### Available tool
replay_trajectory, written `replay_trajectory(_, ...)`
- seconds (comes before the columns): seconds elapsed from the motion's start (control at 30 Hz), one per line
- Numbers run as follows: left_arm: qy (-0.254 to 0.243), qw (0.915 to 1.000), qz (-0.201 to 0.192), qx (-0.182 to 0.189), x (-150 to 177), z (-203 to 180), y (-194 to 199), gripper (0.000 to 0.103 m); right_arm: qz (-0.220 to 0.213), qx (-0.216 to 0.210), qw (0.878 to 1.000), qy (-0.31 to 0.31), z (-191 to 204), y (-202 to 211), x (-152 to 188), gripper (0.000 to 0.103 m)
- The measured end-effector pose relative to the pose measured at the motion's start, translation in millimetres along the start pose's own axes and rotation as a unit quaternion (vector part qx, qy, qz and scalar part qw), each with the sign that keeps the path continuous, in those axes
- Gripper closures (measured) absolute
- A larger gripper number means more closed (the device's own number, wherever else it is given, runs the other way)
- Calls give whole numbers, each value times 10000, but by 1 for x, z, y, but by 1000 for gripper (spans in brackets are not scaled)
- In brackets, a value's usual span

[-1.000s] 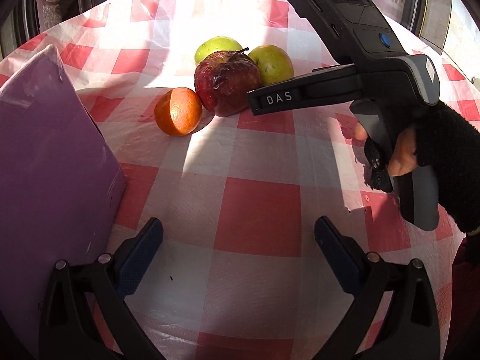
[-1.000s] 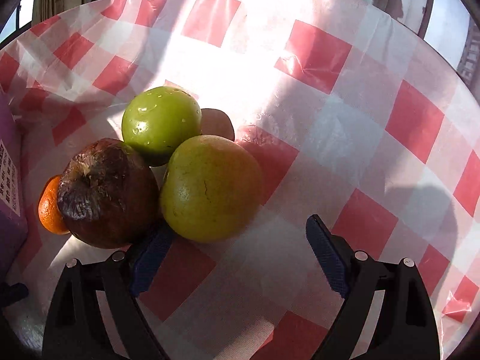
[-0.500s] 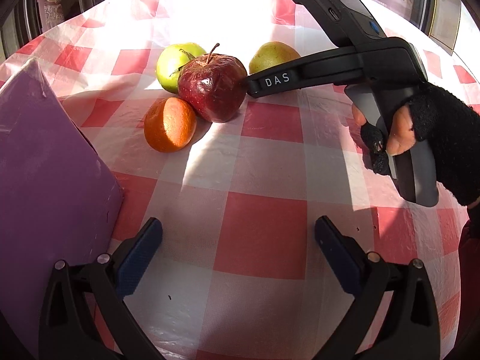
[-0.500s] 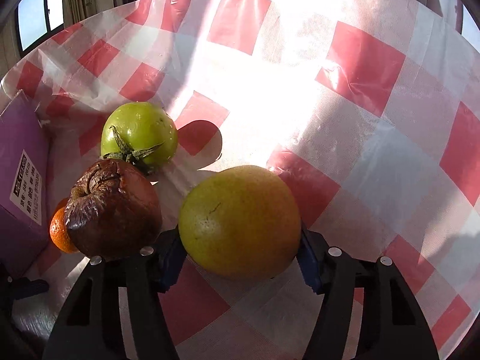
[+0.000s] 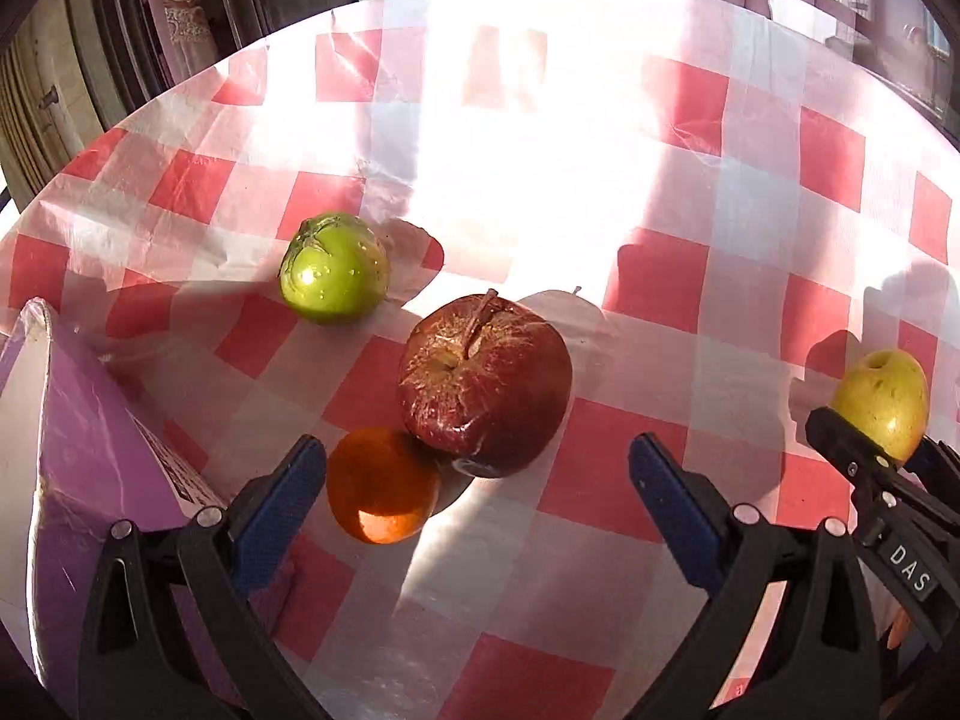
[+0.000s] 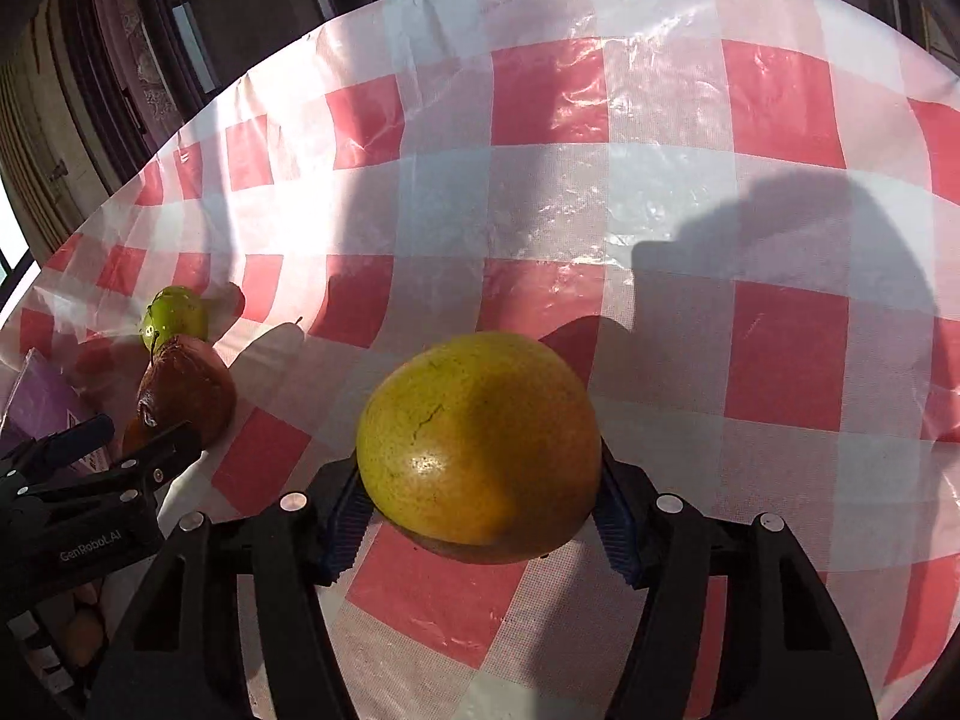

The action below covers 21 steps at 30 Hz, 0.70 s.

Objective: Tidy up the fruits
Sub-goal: 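Close the right gripper on the grapefruit while the left grasps the red apple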

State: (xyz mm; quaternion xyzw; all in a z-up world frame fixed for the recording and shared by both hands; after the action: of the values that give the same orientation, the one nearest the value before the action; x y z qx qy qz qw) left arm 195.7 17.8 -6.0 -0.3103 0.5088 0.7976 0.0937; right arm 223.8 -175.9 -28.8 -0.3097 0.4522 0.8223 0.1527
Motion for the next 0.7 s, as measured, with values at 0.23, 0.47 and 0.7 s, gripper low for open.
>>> replay_trajectory(0.23, -136, 9959, 893, 33, -17, -12, -53, 5, -1, -42, 10000, -71, 9, 14, 19, 41)
replay_trajectory(0.47, -907, 9899, 966, 505, -8, -27, -26, 39, 12, 59, 9999, -139, 16, 25, 36, 41)
replay_trajectory(0.7, -1272, 9794, 1058, 1158, 20, -38, 17, 40, 20, 252, 9991, -333, 22, 45, 62, 41)
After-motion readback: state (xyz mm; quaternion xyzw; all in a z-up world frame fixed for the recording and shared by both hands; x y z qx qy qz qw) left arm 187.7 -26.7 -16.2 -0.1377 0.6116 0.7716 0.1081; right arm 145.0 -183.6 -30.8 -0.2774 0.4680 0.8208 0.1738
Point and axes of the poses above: each gripper's, at about its wrist camera, not at the fingertips, and y roughly against the way its jaws point, z to its left, x to its underside, the point moved 5 cm from there along -y, roughly the way its jaws point, and after that the axes turned 12 degrees about -x, right-handed, at the moved point
